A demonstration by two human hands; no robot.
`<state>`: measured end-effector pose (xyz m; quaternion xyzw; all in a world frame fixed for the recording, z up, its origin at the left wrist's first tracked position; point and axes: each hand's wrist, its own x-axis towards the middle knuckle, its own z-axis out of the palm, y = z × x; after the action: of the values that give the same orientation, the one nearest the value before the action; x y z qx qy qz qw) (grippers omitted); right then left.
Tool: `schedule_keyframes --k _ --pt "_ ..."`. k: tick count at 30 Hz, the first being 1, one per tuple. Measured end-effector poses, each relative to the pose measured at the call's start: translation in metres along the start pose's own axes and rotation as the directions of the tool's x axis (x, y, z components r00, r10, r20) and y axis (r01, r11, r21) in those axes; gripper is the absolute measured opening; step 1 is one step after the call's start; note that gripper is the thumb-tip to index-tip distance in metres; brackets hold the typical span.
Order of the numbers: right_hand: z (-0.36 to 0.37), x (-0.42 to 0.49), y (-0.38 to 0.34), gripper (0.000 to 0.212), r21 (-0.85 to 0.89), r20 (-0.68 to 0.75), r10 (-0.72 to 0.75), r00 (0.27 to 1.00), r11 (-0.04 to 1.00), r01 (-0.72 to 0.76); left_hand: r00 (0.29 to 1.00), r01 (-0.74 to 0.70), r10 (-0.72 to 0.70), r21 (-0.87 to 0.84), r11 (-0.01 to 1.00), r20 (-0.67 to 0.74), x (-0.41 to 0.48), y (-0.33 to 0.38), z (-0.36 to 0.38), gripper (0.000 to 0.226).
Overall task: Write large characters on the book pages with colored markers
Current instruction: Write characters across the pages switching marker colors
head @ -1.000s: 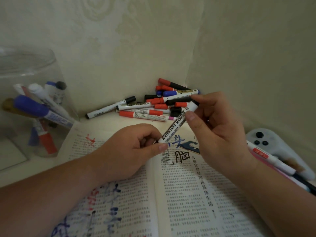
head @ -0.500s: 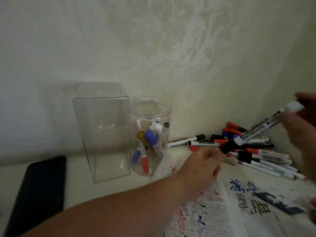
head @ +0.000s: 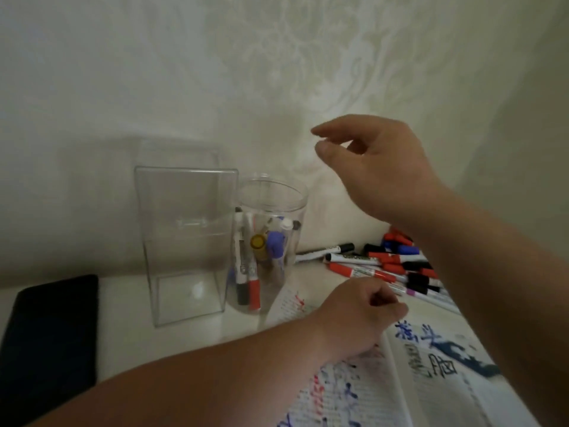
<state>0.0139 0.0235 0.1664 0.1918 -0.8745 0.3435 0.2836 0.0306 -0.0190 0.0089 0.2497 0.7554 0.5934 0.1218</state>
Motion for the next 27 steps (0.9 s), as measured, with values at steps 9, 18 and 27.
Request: schedule_keyframes --k 9,18,27 --pt "-0.003 -0.046 0.125 0.018 -0.706 0.452 0.522 0.724 0.705 -0.067 0.998 -0.043 0.041 0.024 0.999 0.049 0.003 -0.009 0.01 0.022" --pt "-0.013 -0.073 0.14 0.003 -0.613 0.477 0.438 0.762 0.787 -0.069 0.949 -0.168 0.201 0.15 0.974 -0.242 0.004 -0.015 0.01 0.006" --pt "-0.082 -0.123 0.109 0.005 -0.016 0.424 0.386 0.819 0.908 -0.419 0.952 -0.245 0.307 0.568 0.786 -0.013 0.003 -0.008 0.02 0.028"
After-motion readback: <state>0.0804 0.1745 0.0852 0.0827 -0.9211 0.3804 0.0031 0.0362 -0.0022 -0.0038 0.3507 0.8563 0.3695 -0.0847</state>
